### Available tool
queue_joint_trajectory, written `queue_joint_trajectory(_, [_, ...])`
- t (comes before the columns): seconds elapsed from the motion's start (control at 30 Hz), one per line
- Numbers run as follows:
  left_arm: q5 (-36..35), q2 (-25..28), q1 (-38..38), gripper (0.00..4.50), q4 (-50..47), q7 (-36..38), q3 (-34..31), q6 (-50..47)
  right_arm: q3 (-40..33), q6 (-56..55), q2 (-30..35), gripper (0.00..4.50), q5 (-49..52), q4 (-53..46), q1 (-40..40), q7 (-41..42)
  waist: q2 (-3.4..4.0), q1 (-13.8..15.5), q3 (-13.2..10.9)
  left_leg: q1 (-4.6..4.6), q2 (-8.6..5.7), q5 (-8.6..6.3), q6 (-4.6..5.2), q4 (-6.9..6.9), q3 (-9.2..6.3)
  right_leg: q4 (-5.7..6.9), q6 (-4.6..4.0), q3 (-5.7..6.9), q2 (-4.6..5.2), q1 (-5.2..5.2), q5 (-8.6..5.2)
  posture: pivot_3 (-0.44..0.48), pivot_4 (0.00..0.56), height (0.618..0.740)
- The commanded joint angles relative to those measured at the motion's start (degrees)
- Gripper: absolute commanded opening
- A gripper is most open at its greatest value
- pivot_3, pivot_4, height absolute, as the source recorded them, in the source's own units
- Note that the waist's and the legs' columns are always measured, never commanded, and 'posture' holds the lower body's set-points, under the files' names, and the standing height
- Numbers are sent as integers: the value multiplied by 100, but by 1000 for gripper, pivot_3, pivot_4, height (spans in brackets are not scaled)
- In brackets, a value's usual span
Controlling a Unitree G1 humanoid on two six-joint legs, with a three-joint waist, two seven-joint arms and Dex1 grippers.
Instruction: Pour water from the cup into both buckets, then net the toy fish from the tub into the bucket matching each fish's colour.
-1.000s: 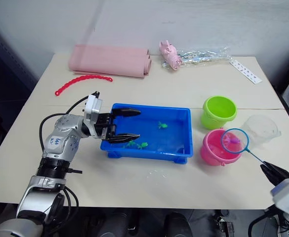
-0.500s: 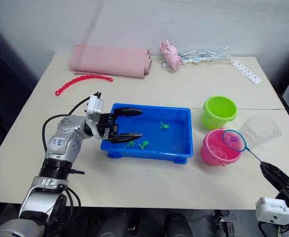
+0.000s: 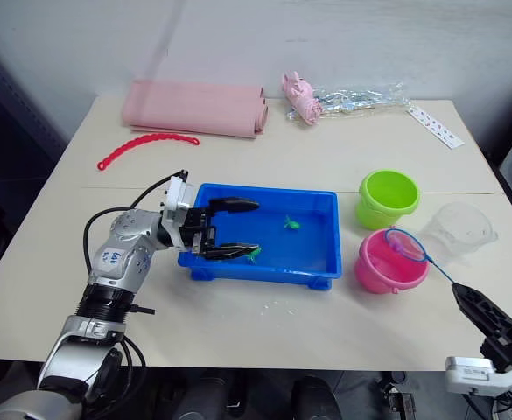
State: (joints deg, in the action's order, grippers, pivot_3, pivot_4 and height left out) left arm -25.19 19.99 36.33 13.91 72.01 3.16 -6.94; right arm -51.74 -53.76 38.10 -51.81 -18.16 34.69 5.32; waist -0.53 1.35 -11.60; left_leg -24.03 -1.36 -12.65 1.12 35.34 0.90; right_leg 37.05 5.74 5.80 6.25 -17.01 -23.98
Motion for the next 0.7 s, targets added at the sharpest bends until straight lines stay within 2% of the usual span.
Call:
queue_joint_trajectory(0.03, [-25, -46, 35, 4465, -197, -29, 17, 49, -108, 88, 146, 0, 30, -110, 114, -206, 0, 0, 0, 0, 0, 0, 0, 0, 0, 0, 0, 0, 0, 0, 0, 0, 150, 740])
queue_joint_trajectory(0.23, [-18, -81, 93, 4465, -134, -42, -4, 73, -122, 388, 115, 0, 240, -111, 195, -239, 1, 1, 0, 0, 0, 0, 0, 0, 0, 0, 0, 1, 0, 1, 0, 0, 150, 740])
queue_joint_trajectory(0.33, [-18, -35, 76, 4465, -109, -31, -56, 95, 131, 693, 92, 0, 1715, -38, 471, 267, 3, -1, 2, 0, 0, 0, 0, -2, -1, 0, 0, 1, 0, 0, 0, 0, 150, 740])
queue_joint_trajectory(0.5, [-103, 169, -14, 4465, -90, -8, -243, 70, 644, 1984, 275, 0, 4963, -791, 852, 1444, 5, -28, 3, 11, 2, 0, 1, -4, 0, 0, 0, 6, 0, 13, 0, 0, 150, 740])
queue_joint_trajectory(0.57, [-188, 310, -54, 4465, -77, -10, -381, -27, 748, 2492, 432, 0, 6044, -1153, 706, 1708, 2, -33, 1, 63, 3, -2, 5, -16, -1, -15, 0, 9, 1, 65, 0, 0, 150, 740])
queue_joint_trajectory(0.7, [-270, 765, -226, 4465, -146, 176, -577, -231, 1064, 3930, 912, 0, 7914, -1741, 183, 2158, 3, -63, 1, 77, 6, -3, 5, -16, -3, -16, 0, 4, 3, 78, 0, 0, 150, 740])
